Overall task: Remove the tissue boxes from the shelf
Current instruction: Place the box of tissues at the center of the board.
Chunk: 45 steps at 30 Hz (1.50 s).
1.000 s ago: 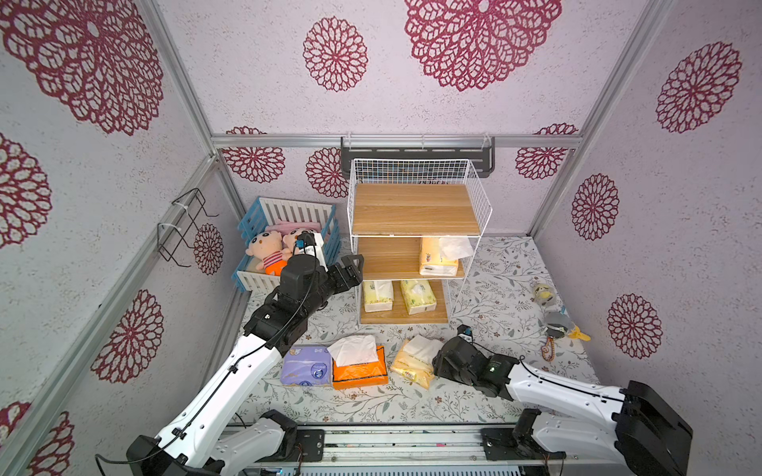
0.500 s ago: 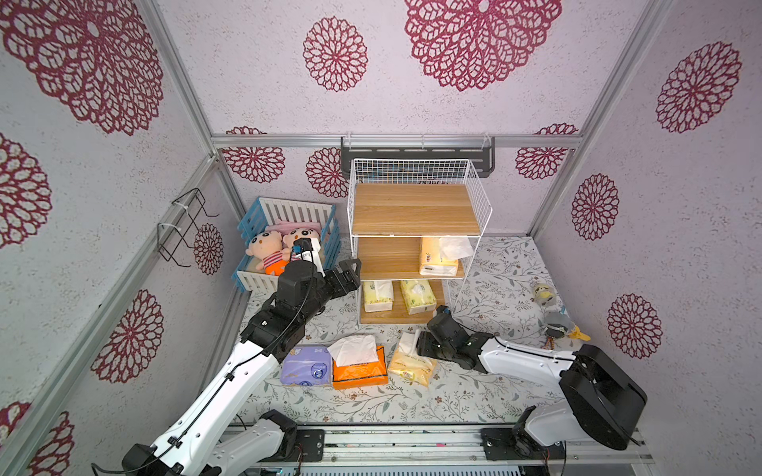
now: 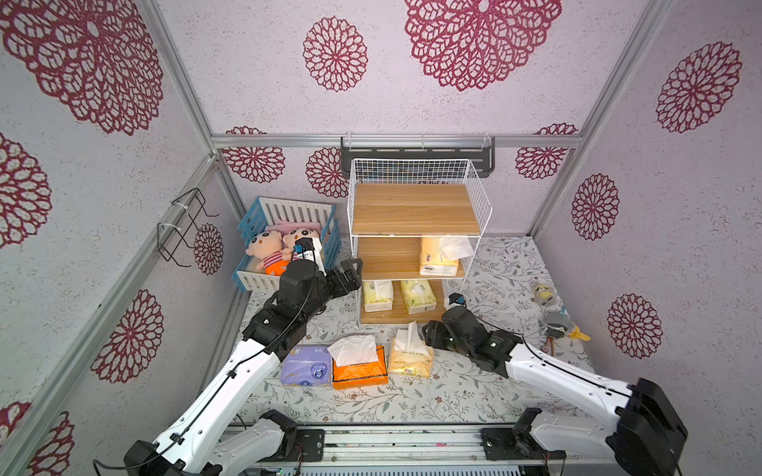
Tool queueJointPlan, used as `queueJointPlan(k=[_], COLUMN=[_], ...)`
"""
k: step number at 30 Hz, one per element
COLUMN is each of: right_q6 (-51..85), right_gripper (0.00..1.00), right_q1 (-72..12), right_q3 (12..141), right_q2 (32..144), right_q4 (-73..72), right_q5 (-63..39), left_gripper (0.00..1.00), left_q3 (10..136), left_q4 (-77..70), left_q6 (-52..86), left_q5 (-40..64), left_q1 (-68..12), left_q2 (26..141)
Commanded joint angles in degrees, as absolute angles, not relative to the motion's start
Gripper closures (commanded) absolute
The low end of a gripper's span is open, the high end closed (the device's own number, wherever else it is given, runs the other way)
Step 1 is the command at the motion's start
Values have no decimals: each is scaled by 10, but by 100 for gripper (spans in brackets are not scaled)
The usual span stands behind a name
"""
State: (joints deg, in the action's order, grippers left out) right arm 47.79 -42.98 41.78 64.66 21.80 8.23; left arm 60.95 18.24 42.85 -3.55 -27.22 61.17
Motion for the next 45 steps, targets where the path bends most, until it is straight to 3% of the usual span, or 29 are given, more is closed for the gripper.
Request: queueJointPlan(k=[1, 7, 13, 16, 31, 45], right_q6=[501, 548, 565, 555, 502, 519], right_gripper=[38, 41, 63, 66, 54, 47], right_q1=[-427, -427, -427, -427, -432, -464], right_q3=[403, 343, 312, 314, 448, 452], right_q2=[593, 557, 578, 620, 852, 854], right_q4=[279, 315, 324, 300, 178, 134], right_q5=[95, 85, 97, 93, 75, 77], left_gripper=[1, 1, 0, 0, 1, 1], left_q3=[613, 613, 601, 593, 574, 594], left_q4=[164, 161, 174, 180, 196, 199], left_q6=[416, 420, 417, 416, 423, 431], left_q5=[-31, -26, -34, -39, -40, -20], left_q1=[-276, -276, -276, -276, -276, -276], left_q2=[624, 624, 603, 592, 572, 593])
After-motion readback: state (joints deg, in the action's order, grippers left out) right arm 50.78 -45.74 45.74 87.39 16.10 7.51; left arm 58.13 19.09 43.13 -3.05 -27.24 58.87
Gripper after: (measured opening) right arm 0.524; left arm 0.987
